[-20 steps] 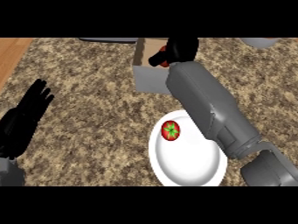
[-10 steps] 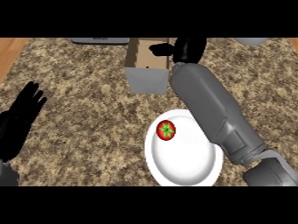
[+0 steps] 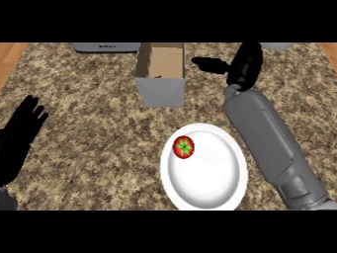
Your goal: Pick the bell pepper from the plate and place it in the cardboard box
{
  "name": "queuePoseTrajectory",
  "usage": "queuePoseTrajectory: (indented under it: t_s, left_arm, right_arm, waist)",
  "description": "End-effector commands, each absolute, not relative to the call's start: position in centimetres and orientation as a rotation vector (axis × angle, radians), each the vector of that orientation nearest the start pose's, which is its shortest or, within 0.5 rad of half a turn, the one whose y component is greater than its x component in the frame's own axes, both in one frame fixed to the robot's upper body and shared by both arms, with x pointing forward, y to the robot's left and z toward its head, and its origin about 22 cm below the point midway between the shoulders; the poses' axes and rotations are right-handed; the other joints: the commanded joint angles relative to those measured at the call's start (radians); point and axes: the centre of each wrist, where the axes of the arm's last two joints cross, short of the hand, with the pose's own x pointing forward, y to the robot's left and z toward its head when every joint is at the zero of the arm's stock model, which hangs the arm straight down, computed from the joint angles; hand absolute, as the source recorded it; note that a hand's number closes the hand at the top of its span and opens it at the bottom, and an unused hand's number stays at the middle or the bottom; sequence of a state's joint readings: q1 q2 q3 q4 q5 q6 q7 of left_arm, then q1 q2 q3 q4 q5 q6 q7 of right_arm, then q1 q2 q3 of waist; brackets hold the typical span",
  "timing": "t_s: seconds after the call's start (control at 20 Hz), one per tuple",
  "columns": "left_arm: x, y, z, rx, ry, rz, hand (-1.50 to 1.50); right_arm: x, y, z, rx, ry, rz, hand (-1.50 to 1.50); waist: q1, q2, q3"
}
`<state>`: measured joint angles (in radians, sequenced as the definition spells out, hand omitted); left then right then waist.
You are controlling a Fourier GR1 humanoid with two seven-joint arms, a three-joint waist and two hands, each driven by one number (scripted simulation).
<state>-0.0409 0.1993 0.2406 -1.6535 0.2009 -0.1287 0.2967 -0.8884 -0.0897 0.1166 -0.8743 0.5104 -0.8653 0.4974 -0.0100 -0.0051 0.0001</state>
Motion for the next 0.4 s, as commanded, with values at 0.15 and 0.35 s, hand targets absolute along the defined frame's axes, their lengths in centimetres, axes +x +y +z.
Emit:
queuePoseTrajectory:
  t_s: [0.15, 0.35]
  left_arm:
    - [23.1, 32.1, 5.1, 0.058, -1.444, 0.063, 0.0]
    - [25.1, 32.3, 5.8, 0.05, -1.423, 0.051, 0.0]
  right_arm:
    - [37.8, -16.6, 11.3, -0.833, -1.585, -0.08, -1.5]
    - [37.1, -19.3, 11.3, -0.852, -1.568, -0.093, -1.5]
  waist:
    - [0.004, 0.0, 0.0]
    - [0.006, 0.003, 0.0]
